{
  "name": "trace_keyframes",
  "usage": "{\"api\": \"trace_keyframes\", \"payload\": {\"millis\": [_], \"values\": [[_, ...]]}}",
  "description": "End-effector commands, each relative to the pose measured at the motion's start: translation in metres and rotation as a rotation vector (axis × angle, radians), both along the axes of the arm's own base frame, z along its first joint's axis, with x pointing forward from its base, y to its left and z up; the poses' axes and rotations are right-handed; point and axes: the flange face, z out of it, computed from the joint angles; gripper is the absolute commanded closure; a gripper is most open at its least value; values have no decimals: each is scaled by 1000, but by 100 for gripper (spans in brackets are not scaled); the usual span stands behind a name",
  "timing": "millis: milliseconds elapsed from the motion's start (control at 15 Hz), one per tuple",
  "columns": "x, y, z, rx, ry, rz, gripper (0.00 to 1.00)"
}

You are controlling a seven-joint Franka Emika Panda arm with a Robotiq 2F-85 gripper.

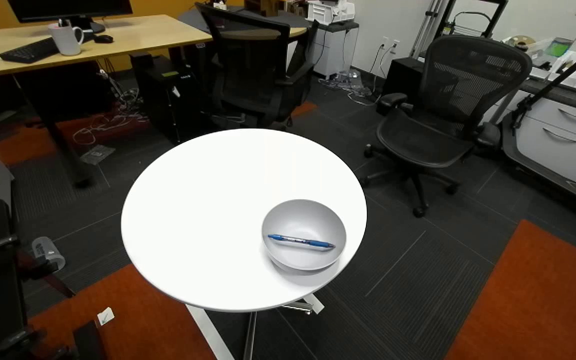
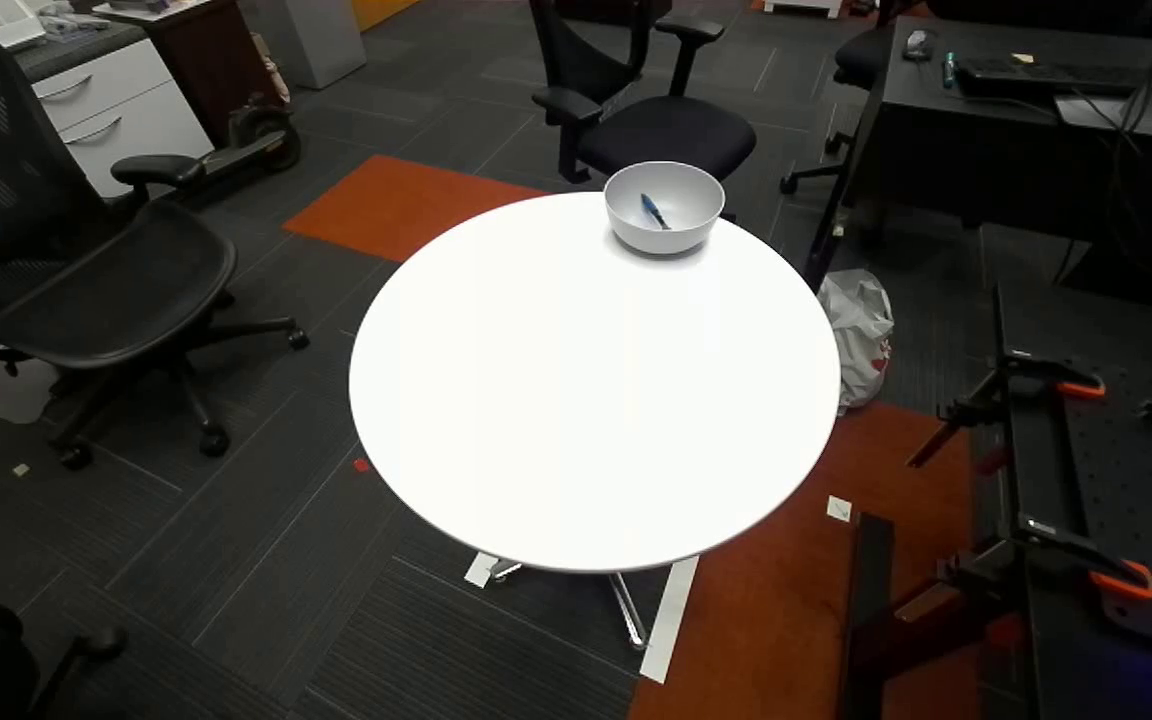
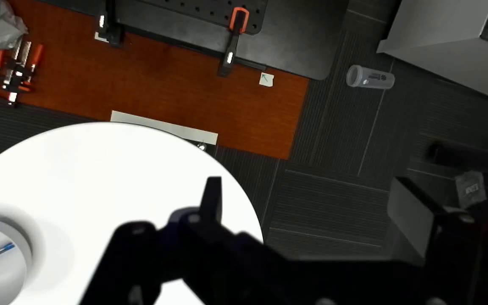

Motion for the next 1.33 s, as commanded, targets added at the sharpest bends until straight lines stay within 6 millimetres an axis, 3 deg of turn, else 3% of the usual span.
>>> {"api": "trace_keyframes", "payload": {"millis": [0, 200, 733, 1000, 1267], "values": [[0, 0, 1, 0, 1, 0, 0], [15, -13, -1, -25, -67, -105, 0], [78, -100, -10, -98, -293, -499, 0], [111, -141, -44, -145, -348, -675, 0], [144, -186, -99, -142, -402, -823, 0]]}}
